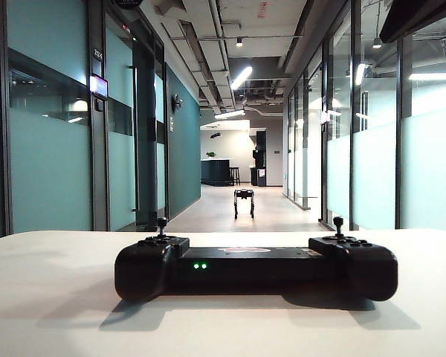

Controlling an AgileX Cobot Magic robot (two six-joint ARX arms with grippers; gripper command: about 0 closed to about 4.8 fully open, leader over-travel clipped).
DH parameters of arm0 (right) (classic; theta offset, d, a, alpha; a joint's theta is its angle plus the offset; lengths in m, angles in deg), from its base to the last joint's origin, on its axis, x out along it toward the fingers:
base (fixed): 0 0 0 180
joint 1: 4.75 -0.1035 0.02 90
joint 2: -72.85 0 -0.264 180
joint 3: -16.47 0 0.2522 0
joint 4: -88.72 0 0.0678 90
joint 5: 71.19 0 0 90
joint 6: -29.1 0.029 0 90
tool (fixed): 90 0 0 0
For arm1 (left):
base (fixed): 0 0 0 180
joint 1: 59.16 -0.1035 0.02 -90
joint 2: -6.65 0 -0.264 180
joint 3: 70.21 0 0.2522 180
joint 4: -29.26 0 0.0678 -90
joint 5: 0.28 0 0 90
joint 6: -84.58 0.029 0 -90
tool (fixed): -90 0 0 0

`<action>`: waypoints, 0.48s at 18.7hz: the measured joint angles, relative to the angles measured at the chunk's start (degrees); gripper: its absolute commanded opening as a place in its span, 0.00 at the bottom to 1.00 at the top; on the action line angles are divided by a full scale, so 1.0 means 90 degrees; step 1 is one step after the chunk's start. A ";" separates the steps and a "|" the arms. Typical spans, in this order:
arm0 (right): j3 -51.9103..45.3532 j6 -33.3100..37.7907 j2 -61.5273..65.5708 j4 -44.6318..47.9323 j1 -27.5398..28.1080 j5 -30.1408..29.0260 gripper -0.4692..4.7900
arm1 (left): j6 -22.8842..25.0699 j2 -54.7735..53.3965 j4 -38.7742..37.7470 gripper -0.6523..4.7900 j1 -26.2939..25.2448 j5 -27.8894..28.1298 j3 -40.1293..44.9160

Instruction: Push the left joystick on the remote control sitting on the white table forward to make the robot dog walk in a straight line until it approaches the door.

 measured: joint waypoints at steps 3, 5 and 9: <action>0.0000 0.0000 0.0000 0.0000 0.0000 0.0000 0.09 | 0.0032 -0.0002 -0.0046 0.11 -0.0017 0.0010 0.0000; 0.0000 0.0000 0.0000 0.0000 0.0000 0.0000 0.09 | 0.0032 0.0000 -0.0049 0.11 -0.0017 0.0012 0.0000; 0.0000 0.0000 0.0000 0.0000 0.0000 0.0000 0.09 | 0.0032 0.0000 -0.0100 0.11 -0.0017 0.0015 0.0000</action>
